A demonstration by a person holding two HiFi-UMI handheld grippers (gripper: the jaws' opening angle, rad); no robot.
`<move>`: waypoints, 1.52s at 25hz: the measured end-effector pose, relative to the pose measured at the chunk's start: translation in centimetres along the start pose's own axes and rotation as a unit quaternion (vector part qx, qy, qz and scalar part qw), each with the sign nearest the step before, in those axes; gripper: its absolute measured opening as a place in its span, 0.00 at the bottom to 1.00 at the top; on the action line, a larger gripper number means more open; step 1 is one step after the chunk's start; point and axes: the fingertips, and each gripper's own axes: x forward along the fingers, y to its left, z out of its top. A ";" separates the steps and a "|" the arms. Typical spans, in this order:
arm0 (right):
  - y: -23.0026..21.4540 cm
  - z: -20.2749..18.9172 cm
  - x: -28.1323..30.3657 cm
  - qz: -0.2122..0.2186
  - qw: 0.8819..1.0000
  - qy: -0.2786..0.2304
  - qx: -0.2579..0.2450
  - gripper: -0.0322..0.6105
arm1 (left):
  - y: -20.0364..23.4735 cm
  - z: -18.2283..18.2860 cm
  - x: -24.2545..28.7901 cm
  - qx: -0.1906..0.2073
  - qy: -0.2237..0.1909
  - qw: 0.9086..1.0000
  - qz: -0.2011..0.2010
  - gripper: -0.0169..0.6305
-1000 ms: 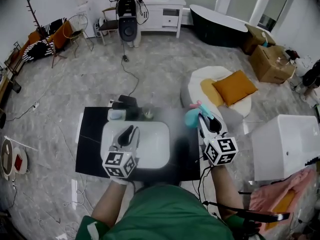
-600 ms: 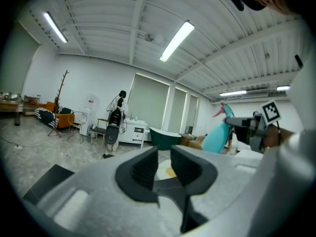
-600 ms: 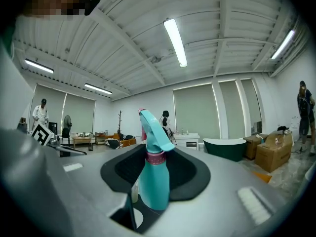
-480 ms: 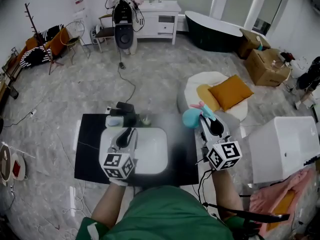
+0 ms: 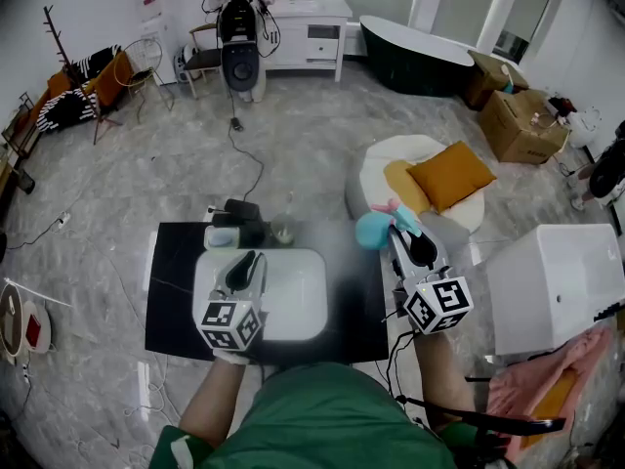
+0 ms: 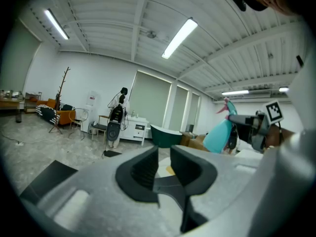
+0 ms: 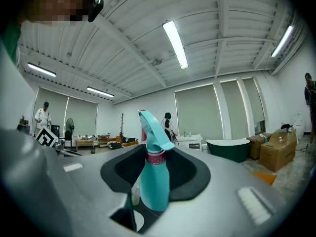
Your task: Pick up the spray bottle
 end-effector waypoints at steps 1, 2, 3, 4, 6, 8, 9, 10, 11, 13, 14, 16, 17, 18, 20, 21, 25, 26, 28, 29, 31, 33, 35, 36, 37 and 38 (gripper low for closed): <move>-0.1 -0.1 0.1 0.000 1.000 0.001 0.001 0.26 | 0.1 -0.1 0.1 0.000 0.001 1.000 0.000 0.14; -0.1 -0.2 0.2 0.001 1.000 0.002 0.002 0.26 | 0.2 -0.1 0.2 -0.001 0.002 1.000 0.001 0.14; -0.1 -0.4 0.4 0.001 1.000 0.002 0.003 0.26 | 0.3 -0.2 0.3 -0.002 0.002 1.000 0.001 0.14; -0.1 -0.5 0.4 0.002 1.000 0.003 0.004 0.26 | 0.4 -0.3 0.3 -0.002 0.003 1.000 0.001 0.14; 0.0 -0.7 0.7 0.002 1.000 0.005 0.006 0.26 | 0.5 -0.5 0.5 -0.004 0.005 1.000 0.001 0.14; -0.1 -1.0 0.9 0.003 1.000 0.006 0.008 0.26 | 0.7 -0.7 0.6 -0.005 0.007 1.000 0.002 0.14; -0.2 -1.0 1.1 0.003 1.000 0.007 0.009 0.26 | 0.8 -0.7 0.8 -0.006 0.008 1.000 0.002 0.14; -0.3 -1.0 1.2 0.003 1.000 0.008 0.009 0.26 | 0.8 -0.7 0.9 -0.007 0.010 1.000 0.003 0.14; -0.3 -1.0 1.3 0.003 1.000 0.009 0.010 0.26 | 0.9 -0.8 1.0 -0.007 0.011 1.000 0.003 0.14; -0.3 -1.2 1.5 0.004 1.000 0.010 0.011 0.26 | 1.0 -0.8 1.1 -0.007 0.012 1.000 0.003 0.14; -0.3 -1.2 1.5 0.004 1.000 0.010 0.012 0.26 | 1.1 -0.9 1.1 -0.008 0.012 1.000 0.003 0.14; -0.4 -1.3 1.7 0.005 1.000 0.010 0.013 0.26 | 1.2 -0.8 1.3 -0.008 0.013 1.000 0.004 0.14; -0.4 -1.3 1.8 0.006 1.000 0.011 0.014 0.26 | 1.2 -0.8 1.3 -0.007 0.014 1.000 0.004 0.14; -0.4 -1.3 1.9 0.006 1.000 0.011 0.015 0.26 | 1.3 -0.7 1.4 -0.007 0.014 1.000 0.005 0.14; -0.4 -1.3 2.1 0.007 1.000 0.011 0.015 0.26 | 1.4 -0.7 1.4 -0.007 0.014 1.000 0.006 0.14; -0.4 -1.3 2.1 0.008 1.000 0.011 0.015 0.26 | 1.5 -0.7 1.4 -0.007 0.014 1.000 0.007 0.14; -0.3 -1.5 2.2 0.010 1.000 0.014 0.014 0.26 | 1.4 -0.7 1.4 -0.007 0.014 1.000 0.007 0.14; -0.3 -1.6 2.2 0.011 1.000 0.015 0.014 0.26 | 1.4 -0.7 1.4 -0.007 0.014 1.000 0.006 0.14; -0.3 -1.7 2.3 0.012 1.000 0.016 0.012 0.26 | 1.4 -0.7 1.5 -0.008 0.014 1.000 0.006 0.14; -0.2 -1.7 2.3 0.013 1.000 0.016 0.011 0.26 | 1.4 -0.8 1.5 -0.008 0.014 1.000 0.007 0.14; -0.2 -1.7 2.4 0.014 1.000 0.017 0.009 0.26 | 1.5 -0.8 1.6 -0.008 0.015 1.000 0.008 0.14; -0.2 -1.7 2.4 0.014 1.000 0.017 0.007 0.26 | 1.5 -0.8 1.6 -0.008 0.015 1.000 0.008 0.14; -0.2 -1.8 2.4 0.013 1.000 0.018 0.007 0.26 | 1.5 -0.9 1.7 -0.008 0.016 1.000 0.008 0.14; -0.3 -1.8 2.4 0.013 1.000 0.018 0.007 0.26 | 1.5 -1.0 1.7 -0.008 0.017 1.000 0.007 0.14; -0.3 -1.8 2.4 0.013 1.000 0.018 0.007 0.26 | 1.4 -1.0 1.7 -0.008 0.017 1.000 0.007 0.14; -0.3 -1.8 2.4 0.013 1.000 0.018 0.007 0.26 | 1.4 -1.1 1.7 -0.008 0.018 1.000 0.006 0.14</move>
